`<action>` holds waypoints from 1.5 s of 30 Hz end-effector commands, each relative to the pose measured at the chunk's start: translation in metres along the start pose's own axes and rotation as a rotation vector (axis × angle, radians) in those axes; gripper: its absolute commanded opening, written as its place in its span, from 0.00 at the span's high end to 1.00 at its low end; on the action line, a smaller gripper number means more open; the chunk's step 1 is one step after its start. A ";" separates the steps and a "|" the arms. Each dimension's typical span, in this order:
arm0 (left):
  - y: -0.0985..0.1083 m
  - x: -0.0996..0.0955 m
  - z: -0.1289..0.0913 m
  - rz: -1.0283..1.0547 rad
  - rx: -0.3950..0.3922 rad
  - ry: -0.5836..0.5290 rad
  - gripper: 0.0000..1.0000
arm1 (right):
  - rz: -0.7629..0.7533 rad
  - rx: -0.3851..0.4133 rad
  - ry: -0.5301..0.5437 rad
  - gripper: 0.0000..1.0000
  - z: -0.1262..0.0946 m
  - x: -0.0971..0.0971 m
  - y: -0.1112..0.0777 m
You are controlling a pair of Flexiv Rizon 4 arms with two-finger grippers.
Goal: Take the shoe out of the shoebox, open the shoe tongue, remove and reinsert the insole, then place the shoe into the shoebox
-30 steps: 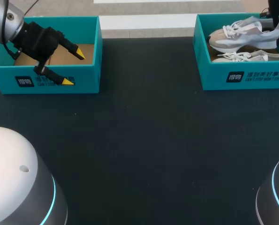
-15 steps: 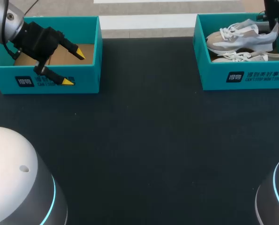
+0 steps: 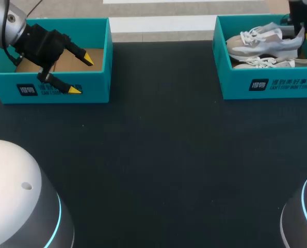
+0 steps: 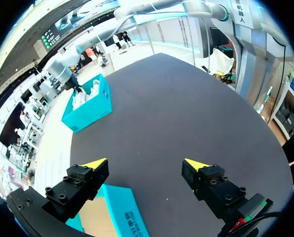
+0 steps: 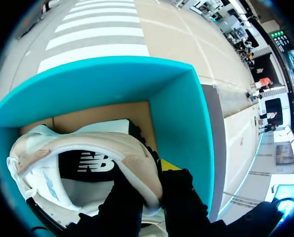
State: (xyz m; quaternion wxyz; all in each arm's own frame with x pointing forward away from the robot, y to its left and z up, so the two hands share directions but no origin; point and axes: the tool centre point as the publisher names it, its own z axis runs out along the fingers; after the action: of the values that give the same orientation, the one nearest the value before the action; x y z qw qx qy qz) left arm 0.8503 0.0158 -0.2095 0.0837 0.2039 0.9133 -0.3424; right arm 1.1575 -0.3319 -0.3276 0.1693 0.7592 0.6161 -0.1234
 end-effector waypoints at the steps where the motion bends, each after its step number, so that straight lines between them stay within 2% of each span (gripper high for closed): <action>1: -0.001 0.001 0.000 0.000 -0.004 -0.001 0.00 | 0.002 0.010 -0.006 1.00 0.004 0.004 0.005; 33: -0.001 0.001 0.000 0.000 -0.004 -0.001 0.00 | 0.028 0.044 -0.018 1.00 0.037 0.013 0.002; 45: -0.001 0.001 0.000 0.000 -0.004 -0.001 0.00 | 0.030 0.016 0.007 1.00 0.044 0.012 0.004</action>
State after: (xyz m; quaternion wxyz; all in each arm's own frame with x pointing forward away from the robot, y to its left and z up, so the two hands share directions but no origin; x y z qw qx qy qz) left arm 0.8503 0.0158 -0.2095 0.0837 0.2039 0.9133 -0.3424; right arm 1.1622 -0.3399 -0.3645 0.1634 0.7700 0.6044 -0.1231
